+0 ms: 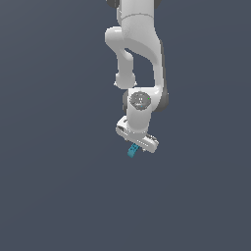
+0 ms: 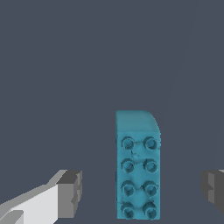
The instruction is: Pick up the object and move it to a goal position.
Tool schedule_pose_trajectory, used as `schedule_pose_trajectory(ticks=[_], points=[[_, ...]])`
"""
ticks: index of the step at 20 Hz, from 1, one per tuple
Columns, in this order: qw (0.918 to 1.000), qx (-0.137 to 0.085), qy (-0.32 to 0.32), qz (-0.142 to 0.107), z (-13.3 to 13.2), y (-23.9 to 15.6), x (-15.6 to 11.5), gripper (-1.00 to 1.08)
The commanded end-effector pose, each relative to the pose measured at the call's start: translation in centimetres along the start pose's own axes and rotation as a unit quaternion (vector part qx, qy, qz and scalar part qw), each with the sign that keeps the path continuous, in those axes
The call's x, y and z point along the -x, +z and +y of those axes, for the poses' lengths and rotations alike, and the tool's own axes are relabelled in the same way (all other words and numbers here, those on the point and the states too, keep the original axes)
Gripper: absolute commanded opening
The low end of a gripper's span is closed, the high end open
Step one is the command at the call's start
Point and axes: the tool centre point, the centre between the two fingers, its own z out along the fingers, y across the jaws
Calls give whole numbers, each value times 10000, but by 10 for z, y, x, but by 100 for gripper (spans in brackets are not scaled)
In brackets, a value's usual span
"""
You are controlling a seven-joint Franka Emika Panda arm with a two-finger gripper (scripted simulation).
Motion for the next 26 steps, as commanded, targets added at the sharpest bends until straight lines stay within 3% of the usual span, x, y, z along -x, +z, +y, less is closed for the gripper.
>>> schedule_pose_trajectory(ticks=[1, 9, 10, 26], points=[[10000, 3, 7, -4, 1, 13, 1, 100], [10000, 3, 14, -3, 0, 32, 0, 100], [10000, 3, 14, -3, 0, 32, 0, -100], [10000, 1, 11, -3, 8, 22, -12, -100]])
